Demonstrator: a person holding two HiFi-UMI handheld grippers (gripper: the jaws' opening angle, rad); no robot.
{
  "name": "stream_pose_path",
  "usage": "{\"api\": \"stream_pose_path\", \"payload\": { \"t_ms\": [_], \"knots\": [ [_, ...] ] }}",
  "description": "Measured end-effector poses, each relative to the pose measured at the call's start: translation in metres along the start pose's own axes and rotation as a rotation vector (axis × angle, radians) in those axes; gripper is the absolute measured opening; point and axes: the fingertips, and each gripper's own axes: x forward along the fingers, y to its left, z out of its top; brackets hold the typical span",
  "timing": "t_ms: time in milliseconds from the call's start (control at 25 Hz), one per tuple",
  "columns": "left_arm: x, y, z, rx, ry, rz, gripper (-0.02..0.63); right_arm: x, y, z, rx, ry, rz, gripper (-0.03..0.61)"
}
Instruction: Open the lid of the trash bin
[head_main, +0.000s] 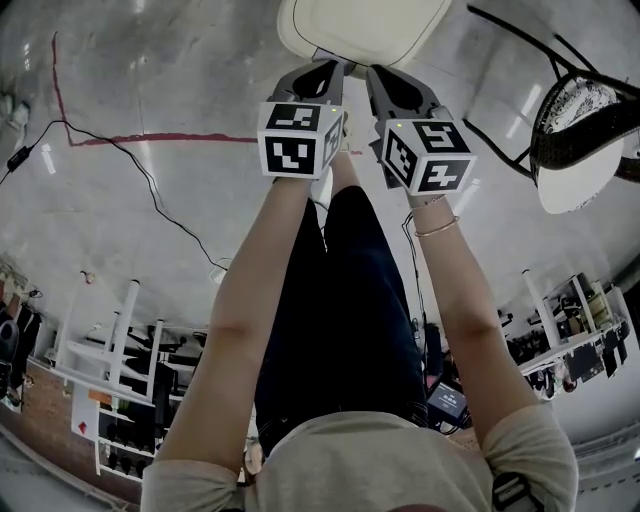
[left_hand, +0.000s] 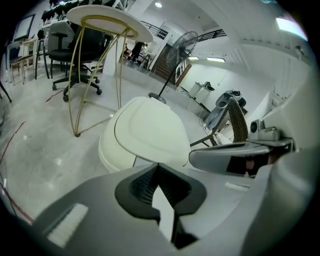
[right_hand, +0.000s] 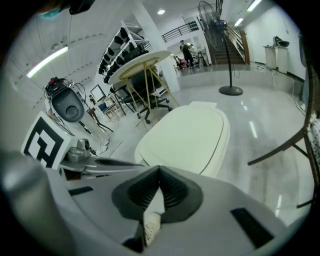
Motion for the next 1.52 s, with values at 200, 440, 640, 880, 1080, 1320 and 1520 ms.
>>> {"api": "stream_pose_path", "payload": {
  "t_ms": [200, 440, 640, 880, 1080, 1320, 1520],
  "knots": [
    [0.001, 0.003, -0.001, 0.021, 0.016, 0.013, 0.009, 0.0, 0.004, -0.007, 0.009, 0.013, 0.002, 0.006],
    [0.003, 0.001, -0.006, 0.08, 0.016, 0.009, 0.008, -0.001, -0.002, -0.009, 0.005, 0.008, -0.015, 0.006],
    [0.002, 0.002, -0.005, 0.098, -0.001, 0.013, 0.008, -0.003, -0.004, -0.007, 0.008, 0.008, -0.025, 0.006],
    [0.001, 0.003, -0.006, 0.038, 0.015, -0.003, 0.008, -0.009, 0.001, -0.009, -0.002, 0.012, -0.029, 0.006],
    [0.002, 0.001, -0.004, 0.014, 0.036, -0.034, 0.008, -0.017, 0.0, -0.004, 0.002, -0.003, -0.042, 0.006],
    [-0.001, 0.002, -0.003, 0.032, 0.124, -0.017, 0.009, -0.026, 0.004, 0.014, -0.007, -0.033, -0.051, 0.006],
    [-0.029, -0.008, 0.013, 0.044, 0.088, -0.024, 0.009, -0.045, 0.015, 0.031, -0.015, -0.06, -0.061, 0.006]
  ]
}}
